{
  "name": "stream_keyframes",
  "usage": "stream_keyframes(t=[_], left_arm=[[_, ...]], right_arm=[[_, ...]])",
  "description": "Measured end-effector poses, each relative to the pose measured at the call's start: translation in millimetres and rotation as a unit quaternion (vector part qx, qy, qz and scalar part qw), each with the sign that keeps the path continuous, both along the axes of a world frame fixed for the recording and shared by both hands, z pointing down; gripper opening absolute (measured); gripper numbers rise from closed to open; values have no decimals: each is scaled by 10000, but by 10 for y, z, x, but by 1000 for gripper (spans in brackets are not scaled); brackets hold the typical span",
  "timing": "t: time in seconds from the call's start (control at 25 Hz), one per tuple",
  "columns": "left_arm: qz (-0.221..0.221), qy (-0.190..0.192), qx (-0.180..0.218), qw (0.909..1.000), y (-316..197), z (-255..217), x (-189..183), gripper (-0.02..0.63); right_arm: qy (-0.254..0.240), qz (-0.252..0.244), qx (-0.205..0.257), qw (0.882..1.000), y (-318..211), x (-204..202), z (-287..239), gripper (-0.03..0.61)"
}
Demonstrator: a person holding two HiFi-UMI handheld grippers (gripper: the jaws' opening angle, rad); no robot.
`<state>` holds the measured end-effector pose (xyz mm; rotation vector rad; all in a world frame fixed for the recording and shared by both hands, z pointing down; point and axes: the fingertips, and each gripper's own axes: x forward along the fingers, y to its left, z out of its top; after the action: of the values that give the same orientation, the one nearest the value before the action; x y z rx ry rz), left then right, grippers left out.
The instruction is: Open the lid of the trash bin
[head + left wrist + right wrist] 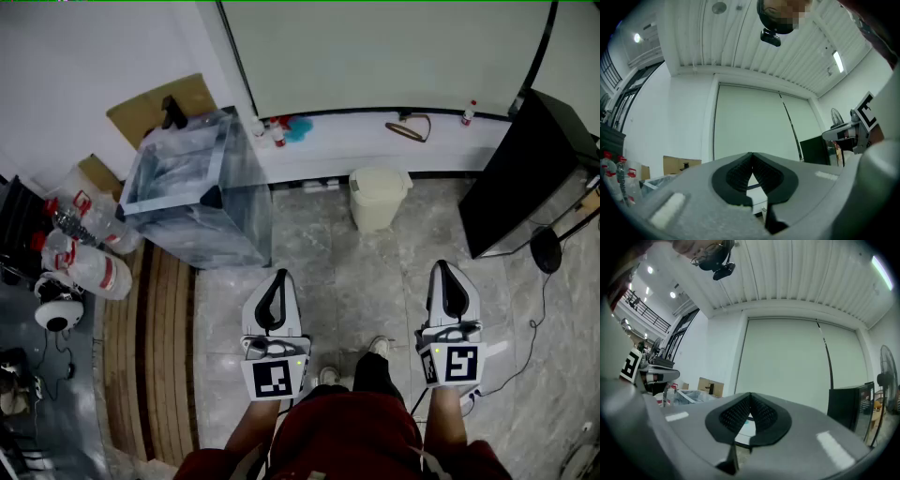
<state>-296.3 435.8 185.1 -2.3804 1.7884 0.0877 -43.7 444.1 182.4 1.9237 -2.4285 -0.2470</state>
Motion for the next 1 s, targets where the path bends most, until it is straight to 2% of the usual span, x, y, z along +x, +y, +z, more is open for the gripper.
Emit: stream_keyframes(t=[0.32, 0.68, 1.0], left_arm=[[74, -89, 23, 9999, -172, -22, 285, 0], [39, -72, -73, 9999, -545, -10, 611, 0], [39, -184, 52, 9998, -967, -86, 1112, 0]], right_arm=[[35, -51, -69, 10000, -157, 242, 23, 0], [-197, -130, 32, 9997, -533, 572, 36, 0], [-259, -222, 56, 9994, -966, 1025, 57, 0]])
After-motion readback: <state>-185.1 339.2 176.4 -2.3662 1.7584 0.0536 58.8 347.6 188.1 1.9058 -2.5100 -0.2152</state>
